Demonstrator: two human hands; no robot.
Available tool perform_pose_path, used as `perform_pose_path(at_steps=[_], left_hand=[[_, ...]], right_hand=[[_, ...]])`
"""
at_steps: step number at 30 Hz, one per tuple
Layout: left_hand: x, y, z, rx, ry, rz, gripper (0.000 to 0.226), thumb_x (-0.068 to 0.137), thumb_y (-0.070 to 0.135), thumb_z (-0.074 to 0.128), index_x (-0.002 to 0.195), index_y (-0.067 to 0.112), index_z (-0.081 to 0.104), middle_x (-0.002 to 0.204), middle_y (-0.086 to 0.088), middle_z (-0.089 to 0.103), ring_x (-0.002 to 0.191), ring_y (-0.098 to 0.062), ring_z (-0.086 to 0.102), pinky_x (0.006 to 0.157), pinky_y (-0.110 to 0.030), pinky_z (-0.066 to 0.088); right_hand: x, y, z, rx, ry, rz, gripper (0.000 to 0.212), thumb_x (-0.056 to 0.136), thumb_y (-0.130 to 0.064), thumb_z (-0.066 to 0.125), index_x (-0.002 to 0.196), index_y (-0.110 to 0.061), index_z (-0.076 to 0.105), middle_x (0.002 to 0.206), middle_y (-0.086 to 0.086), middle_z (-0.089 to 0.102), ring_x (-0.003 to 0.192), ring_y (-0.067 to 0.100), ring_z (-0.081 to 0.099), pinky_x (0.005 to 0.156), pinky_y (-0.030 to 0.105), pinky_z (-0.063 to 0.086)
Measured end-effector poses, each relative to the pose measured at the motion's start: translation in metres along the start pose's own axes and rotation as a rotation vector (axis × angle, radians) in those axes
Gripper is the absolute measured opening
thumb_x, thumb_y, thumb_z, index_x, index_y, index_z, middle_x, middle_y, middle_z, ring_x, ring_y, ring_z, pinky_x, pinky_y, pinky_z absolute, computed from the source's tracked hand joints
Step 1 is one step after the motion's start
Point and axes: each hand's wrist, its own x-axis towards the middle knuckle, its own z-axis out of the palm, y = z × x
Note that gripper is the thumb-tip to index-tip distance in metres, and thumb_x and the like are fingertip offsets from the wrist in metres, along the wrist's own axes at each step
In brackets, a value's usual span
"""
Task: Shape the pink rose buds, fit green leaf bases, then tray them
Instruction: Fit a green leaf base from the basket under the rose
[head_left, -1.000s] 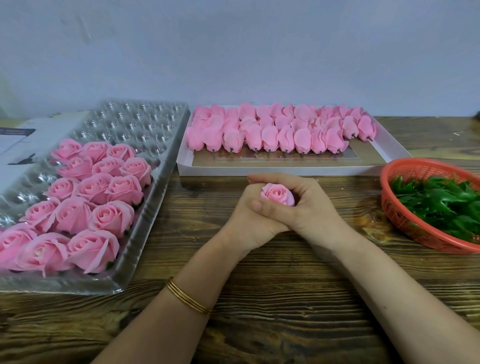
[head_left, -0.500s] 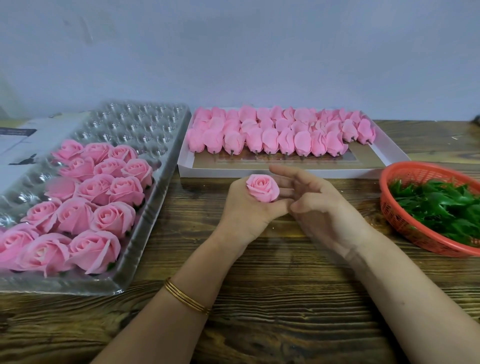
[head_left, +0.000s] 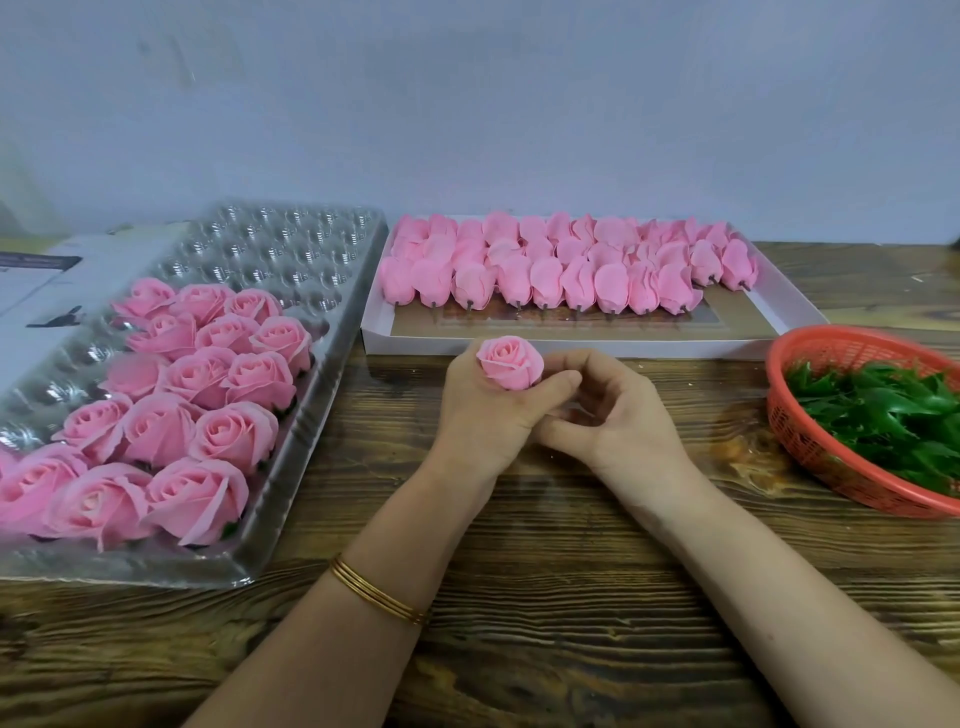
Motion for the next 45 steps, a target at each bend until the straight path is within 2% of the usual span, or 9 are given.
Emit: perform_pose_path(at_steps=[5, 11, 14, 17, 19, 22, 26, 36, 45], left_hand=[[-0.001, 0.002, 0.001, -0.037, 0.003, -0.039, 0.036, 0.074, -0.002, 0.08, 0.103, -0.014, 0.062, 0.095, -0.031, 0.069, 0.091, -0.045, 0.069, 0.083, -0.056, 0.058], [-0.001, -0.002, 0.005, -0.088, 0.013, -0.051, 0.034, 0.078, -0.003, 0.076, 0.106, -0.015, 0.061, 0.095, -0.032, 0.068, 0.089, -0.042, 0.07, 0.08, -0.047, 0.061], [-0.001, -0.003, 0.004, -0.088, -0.007, -0.037, 0.032, 0.079, -0.005, 0.074, 0.104, -0.018, 0.059, 0.092, -0.031, 0.069, 0.076, -0.031, 0.07, 0.07, -0.038, 0.061], [-0.003, -0.001, 0.005, -0.071, -0.027, -0.008, 0.023, 0.08, -0.007, 0.072, 0.096, -0.019, 0.059, 0.074, -0.018, 0.071, 0.062, -0.018, 0.068, 0.059, -0.027, 0.059], [-0.005, 0.001, 0.005, -0.07, -0.064, 0.01, 0.01, 0.08, -0.009, 0.072, 0.081, -0.008, 0.062, 0.062, -0.006, 0.069, 0.055, -0.011, 0.066, 0.055, -0.021, 0.055], [-0.005, 0.003, 0.005, -0.075, -0.103, 0.037, 0.032, 0.078, -0.009, 0.073, 0.061, 0.017, 0.066, 0.057, 0.002, 0.067, 0.054, -0.008, 0.065, 0.056, -0.02, 0.055], [-0.005, 0.005, 0.004, -0.087, -0.148, 0.055, 0.041, 0.078, -0.007, 0.073, 0.057, 0.028, 0.072, 0.059, 0.003, 0.068, 0.057, -0.009, 0.065, 0.06, -0.022, 0.055], [-0.004, 0.007, -0.004, -0.115, -0.257, 0.03, 0.019, 0.077, -0.012, 0.073, 0.078, 0.006, 0.067, 0.077, -0.013, 0.065, 0.077, -0.022, 0.062, 0.075, -0.033, 0.054], [-0.002, 0.008, -0.008, -0.153, -0.313, -0.022, 0.013, 0.079, -0.01, 0.071, 0.083, 0.001, 0.067, 0.074, -0.009, 0.066, 0.069, -0.014, 0.063, 0.06, -0.022, 0.054]], right_hand=[[0.001, 0.002, 0.005, -0.002, 0.003, -0.037, 0.043, 0.071, 0.019, 0.073, 0.093, -0.017, 0.067, 0.081, -0.004, 0.074, 0.076, 0.004, 0.068, 0.069, 0.015, 0.051], [0.001, 0.006, 0.008, -0.006, 0.025, -0.068, 0.037, 0.068, 0.022, 0.071, 0.088, -0.009, 0.067, 0.073, -0.004, 0.068, 0.066, 0.0, 0.062, 0.065, 0.014, 0.05], [0.001, 0.008, 0.008, 0.022, 0.031, -0.066, 0.026, 0.069, 0.022, 0.071, 0.083, 0.001, 0.066, 0.07, -0.001, 0.066, 0.065, 0.002, 0.06, 0.063, 0.016, 0.051], [0.001, 0.008, 0.008, 0.076, 0.03, -0.061, 0.035, 0.069, 0.023, 0.069, 0.084, -0.007, 0.07, 0.072, -0.003, 0.069, 0.069, 0.003, 0.063, 0.065, 0.016, 0.051], [0.0, 0.007, 0.008, 0.121, 0.026, -0.055, 0.042, 0.069, 0.025, 0.069, 0.087, -0.013, 0.072, 0.073, -0.003, 0.073, 0.071, 0.002, 0.066, 0.065, 0.014, 0.051], [-0.002, 0.007, 0.008, 0.189, 0.019, -0.045, 0.047, 0.069, 0.026, 0.067, 0.087, -0.017, 0.074, 0.074, -0.001, 0.075, 0.072, 0.003, 0.069, 0.065, 0.015, 0.052], [-0.002, 0.006, 0.009, 0.231, 0.01, -0.041, 0.049, 0.069, 0.026, 0.067, 0.083, -0.02, 0.077, 0.076, -0.002, 0.075, 0.073, 0.004, 0.07, 0.067, 0.016, 0.053], [-0.003, 0.001, 0.008, 0.21, -0.014, -0.021, 0.039, 0.071, 0.015, 0.072, 0.102, -0.009, 0.074, 0.102, 0.011, 0.075, 0.1, 0.023, 0.07, 0.092, 0.034, 0.055], [-0.004, -0.001, 0.01, 0.189, -0.005, -0.008, 0.041, 0.072, 0.023, 0.065, 0.098, -0.006, 0.074, 0.091, 0.019, 0.074, 0.08, 0.031, 0.064, 0.073, 0.032, 0.059]])
